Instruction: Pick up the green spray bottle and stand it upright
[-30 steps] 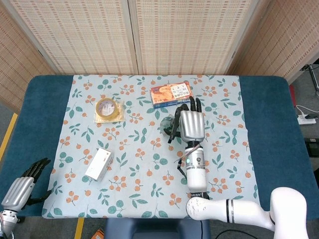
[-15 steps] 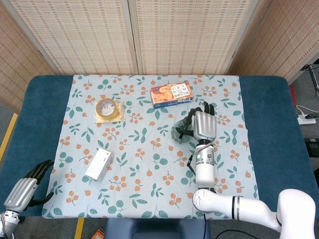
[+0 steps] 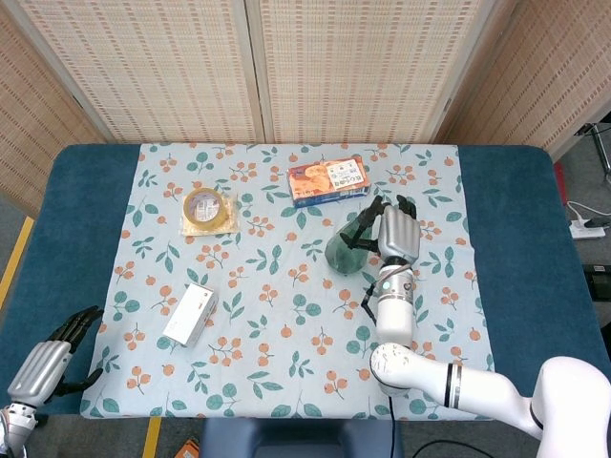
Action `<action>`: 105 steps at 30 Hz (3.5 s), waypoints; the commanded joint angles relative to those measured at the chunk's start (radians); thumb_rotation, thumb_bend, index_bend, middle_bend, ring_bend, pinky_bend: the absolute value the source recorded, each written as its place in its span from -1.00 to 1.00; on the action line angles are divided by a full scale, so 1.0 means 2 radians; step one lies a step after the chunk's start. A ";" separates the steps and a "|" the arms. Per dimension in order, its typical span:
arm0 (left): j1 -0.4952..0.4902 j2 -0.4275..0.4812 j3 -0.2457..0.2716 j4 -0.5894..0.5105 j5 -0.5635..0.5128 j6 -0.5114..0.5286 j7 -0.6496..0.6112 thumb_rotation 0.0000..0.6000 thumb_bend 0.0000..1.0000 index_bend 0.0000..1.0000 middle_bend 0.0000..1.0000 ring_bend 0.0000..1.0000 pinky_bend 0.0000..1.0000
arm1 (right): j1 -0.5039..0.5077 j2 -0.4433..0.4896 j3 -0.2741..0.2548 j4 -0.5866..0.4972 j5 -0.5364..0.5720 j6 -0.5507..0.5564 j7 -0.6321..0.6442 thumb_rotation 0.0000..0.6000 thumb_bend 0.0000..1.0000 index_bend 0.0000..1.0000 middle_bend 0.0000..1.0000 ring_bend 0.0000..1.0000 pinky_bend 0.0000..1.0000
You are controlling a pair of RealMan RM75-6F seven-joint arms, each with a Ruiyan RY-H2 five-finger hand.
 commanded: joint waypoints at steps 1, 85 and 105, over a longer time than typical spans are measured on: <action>0.000 0.000 0.000 0.000 -0.001 -0.001 0.000 1.00 -0.48 -1.00 -1.00 -1.00 -0.67 | 0.003 0.004 -0.005 0.002 0.001 0.000 0.003 1.00 -0.82 0.75 -0.32 -0.90 -1.00; -0.005 0.008 0.001 -0.008 -0.017 -0.021 -0.030 1.00 -0.48 -1.00 -1.00 -1.00 -0.66 | 0.070 0.029 -0.069 0.067 0.071 -0.080 0.037 1.00 -1.00 -1.00 -0.85 -1.00 -1.00; -0.004 0.009 0.001 -0.008 -0.018 -0.021 -0.032 1.00 -0.48 -1.00 -1.00 -1.00 -0.66 | 0.029 0.094 -0.130 -0.040 0.036 -0.064 0.025 1.00 -1.00 -1.00 -0.96 -1.00 -1.00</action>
